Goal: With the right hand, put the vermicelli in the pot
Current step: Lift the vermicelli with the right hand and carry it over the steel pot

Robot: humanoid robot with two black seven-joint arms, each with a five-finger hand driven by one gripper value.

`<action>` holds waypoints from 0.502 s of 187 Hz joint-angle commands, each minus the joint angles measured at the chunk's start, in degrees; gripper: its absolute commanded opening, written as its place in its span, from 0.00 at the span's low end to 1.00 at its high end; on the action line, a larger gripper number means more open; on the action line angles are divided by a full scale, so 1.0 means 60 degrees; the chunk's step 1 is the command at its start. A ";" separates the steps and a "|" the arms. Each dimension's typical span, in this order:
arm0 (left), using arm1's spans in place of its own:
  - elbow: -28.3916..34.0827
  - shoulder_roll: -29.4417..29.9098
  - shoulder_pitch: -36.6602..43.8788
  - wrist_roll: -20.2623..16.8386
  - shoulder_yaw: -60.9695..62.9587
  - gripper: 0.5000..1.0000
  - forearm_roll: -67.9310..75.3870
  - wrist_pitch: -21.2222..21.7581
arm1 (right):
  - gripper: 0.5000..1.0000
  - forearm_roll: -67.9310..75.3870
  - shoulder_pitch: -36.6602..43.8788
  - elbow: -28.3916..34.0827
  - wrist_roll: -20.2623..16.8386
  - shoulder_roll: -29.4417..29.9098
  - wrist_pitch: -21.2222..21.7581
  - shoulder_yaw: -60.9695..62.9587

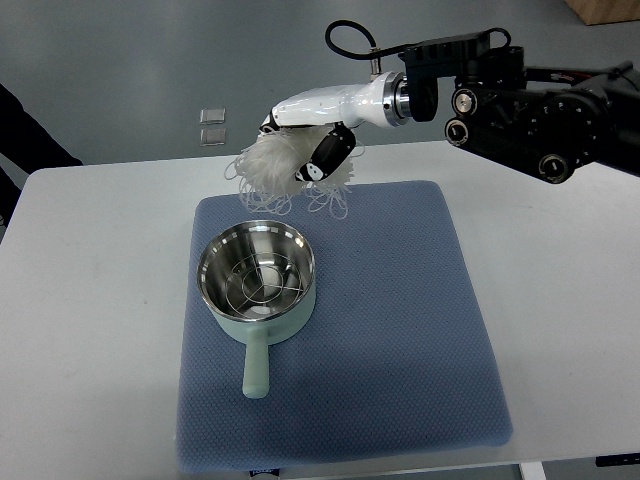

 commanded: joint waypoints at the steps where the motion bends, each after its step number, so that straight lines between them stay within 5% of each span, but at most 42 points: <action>1: -0.0001 0.0000 0.0000 0.0000 0.0000 1.00 -0.0015 0.0015 | 0.00 0.0257 0.0137 -0.0011 0.0006 0.0566 0.0040 -0.0099; 94: -0.0001 0.0000 0.0000 0.0000 0.0000 1.00 -0.0015 0.0001 | 0.00 0.0140 -0.0581 -0.1095 -0.0023 0.2148 -0.0282 -0.1066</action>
